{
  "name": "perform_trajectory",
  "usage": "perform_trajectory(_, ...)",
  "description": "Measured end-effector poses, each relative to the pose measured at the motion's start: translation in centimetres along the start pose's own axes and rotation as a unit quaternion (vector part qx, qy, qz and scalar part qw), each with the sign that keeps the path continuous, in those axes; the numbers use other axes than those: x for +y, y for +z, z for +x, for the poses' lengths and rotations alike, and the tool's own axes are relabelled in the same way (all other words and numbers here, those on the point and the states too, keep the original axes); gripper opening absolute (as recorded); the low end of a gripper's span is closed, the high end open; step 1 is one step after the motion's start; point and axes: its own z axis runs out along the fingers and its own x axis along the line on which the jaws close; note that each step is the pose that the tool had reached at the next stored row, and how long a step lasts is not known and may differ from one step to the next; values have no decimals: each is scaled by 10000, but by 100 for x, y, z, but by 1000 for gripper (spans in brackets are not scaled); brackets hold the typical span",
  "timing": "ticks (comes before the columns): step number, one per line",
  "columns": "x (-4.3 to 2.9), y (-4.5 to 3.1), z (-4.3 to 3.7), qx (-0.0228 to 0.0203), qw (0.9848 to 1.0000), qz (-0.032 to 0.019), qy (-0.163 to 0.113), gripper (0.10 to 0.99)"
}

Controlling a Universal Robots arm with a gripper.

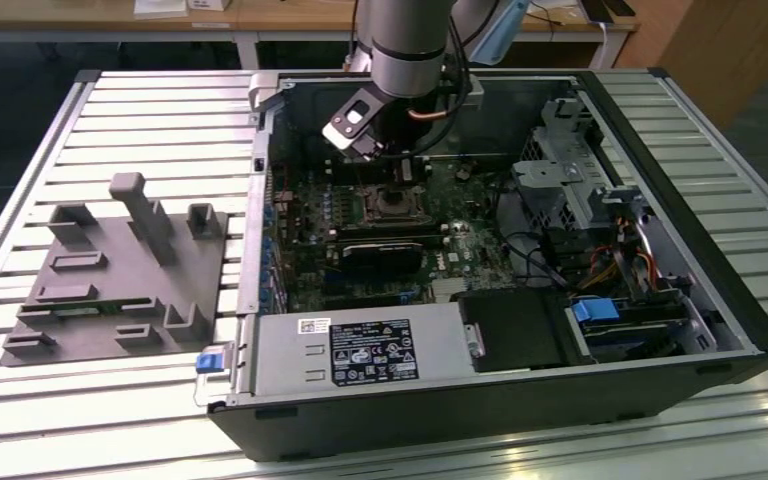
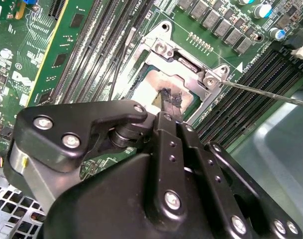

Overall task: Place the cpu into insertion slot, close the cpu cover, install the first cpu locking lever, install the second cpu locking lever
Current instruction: 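Install the first cpu locking lever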

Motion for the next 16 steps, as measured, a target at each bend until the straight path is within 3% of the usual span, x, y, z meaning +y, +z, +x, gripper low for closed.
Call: perform_trajectory(16, 0, -145, -4, 0, 10000, -1, 0, 114)
